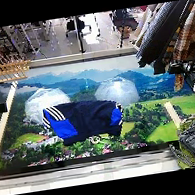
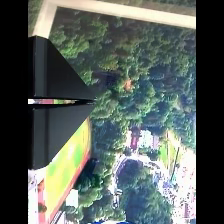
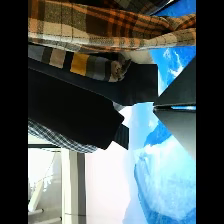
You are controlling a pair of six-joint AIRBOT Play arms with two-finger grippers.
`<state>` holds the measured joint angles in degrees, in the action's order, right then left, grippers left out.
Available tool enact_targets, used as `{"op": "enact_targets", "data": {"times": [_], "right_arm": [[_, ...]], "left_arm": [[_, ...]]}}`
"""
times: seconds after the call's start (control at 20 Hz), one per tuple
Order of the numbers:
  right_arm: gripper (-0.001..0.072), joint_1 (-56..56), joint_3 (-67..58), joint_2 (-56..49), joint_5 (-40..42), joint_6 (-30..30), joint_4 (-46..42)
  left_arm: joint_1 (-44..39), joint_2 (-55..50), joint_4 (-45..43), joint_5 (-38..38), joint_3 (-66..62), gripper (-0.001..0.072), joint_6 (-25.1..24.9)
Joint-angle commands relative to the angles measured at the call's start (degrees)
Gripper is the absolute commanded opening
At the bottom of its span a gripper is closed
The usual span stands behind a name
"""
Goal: Fold the clothes and pants, and hang the long-sleeved shirts on hangers.
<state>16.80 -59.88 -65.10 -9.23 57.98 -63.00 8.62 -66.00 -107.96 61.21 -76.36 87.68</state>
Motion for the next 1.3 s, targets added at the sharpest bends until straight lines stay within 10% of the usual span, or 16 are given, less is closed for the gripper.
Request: {"op": "enact_targets", "data": {"times": [0.0,0.5,0.8,0.95,1.25], "right_arm": [[0.0012,-0.04,0.0,0.04,0.0,0.02,0.02],[0.0012,-0.04,0.0,0.04,-0.02,0.02,0.02],[0.0012,-0.07,0.0,0.04,0.07,0.04,0.15],[0.0013,-0.13,0.0,0.04,-0.24,2.58,4.5],[0.0013,-0.39,0.0,2.38,-6.88,13.55,16.63]], "left_arm": [[0.07,0.04,-0.02,0.0,-0.04,0.0014,0.0],[0.07,0.02,1.79,-0.11,-0.04,0.0013,0.92],[0.04,-1.03,16.98,-1.57,-0.04,0.0013,16.74],[0.04,-1.7,23.41,-2.91,-0.04,0.0016,17.05],[-7.3,-4.07,42.27,0.94,0.79,0.0021,-3.85]]}}
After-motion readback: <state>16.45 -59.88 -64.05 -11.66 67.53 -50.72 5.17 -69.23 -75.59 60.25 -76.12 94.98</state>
